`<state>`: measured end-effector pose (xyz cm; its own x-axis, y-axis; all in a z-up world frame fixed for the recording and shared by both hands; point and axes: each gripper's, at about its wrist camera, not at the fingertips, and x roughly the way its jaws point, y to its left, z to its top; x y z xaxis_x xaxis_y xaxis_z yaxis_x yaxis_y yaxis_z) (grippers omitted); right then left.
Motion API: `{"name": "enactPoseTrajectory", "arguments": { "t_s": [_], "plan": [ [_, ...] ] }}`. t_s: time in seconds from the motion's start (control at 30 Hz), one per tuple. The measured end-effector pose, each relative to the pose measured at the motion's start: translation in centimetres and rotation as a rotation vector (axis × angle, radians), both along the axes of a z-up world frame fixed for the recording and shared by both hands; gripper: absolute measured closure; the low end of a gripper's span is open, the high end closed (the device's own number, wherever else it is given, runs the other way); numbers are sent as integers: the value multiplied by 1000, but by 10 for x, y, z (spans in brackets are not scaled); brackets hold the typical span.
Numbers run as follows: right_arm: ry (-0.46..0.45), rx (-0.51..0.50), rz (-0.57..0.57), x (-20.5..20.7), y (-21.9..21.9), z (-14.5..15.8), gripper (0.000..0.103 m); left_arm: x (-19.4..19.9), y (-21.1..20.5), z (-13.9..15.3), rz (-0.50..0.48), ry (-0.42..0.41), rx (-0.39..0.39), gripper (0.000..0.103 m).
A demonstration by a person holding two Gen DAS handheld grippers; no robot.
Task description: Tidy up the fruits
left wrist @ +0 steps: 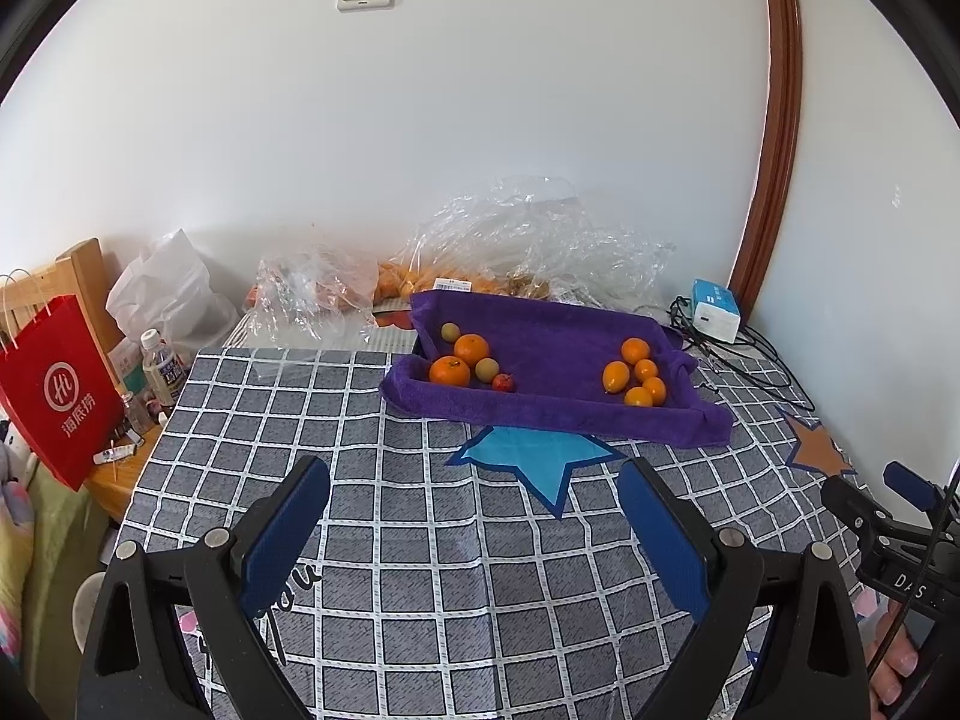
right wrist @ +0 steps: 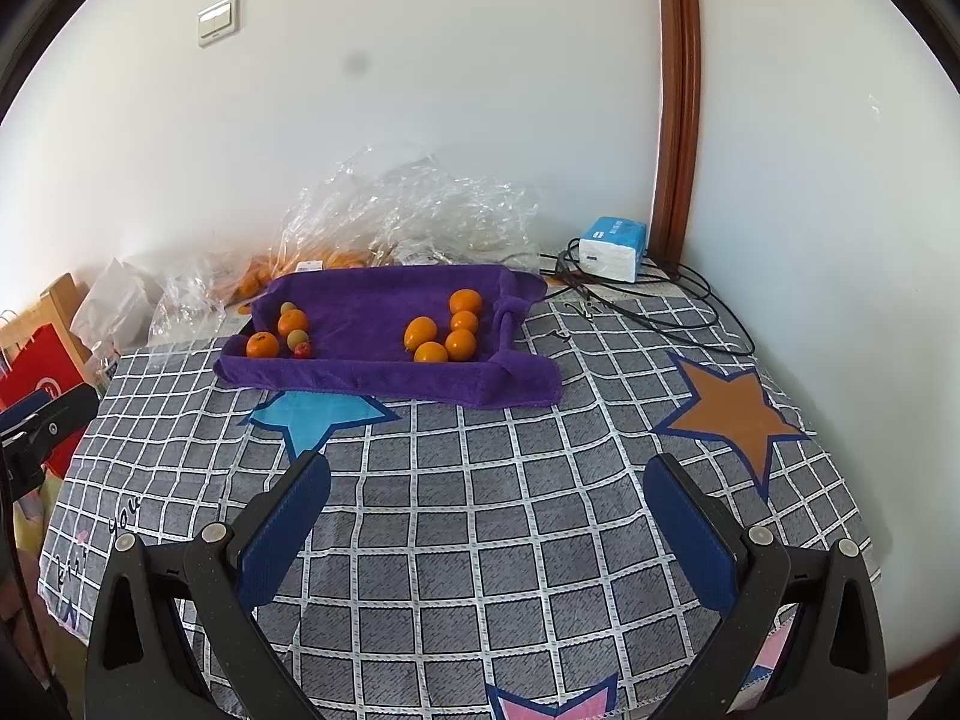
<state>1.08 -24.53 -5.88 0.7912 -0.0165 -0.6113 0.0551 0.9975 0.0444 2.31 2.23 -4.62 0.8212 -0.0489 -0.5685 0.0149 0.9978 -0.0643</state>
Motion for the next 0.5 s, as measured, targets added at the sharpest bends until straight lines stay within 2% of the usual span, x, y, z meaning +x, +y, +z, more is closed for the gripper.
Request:
{"name": "enactPoseTrajectory", "arguments": {
  "t_s": [0.5],
  "plan": [
    [-5, -3, 2, 1, 4, 1, 0, 2, 1, -3, 5, 3, 1, 6]
  ]
}}
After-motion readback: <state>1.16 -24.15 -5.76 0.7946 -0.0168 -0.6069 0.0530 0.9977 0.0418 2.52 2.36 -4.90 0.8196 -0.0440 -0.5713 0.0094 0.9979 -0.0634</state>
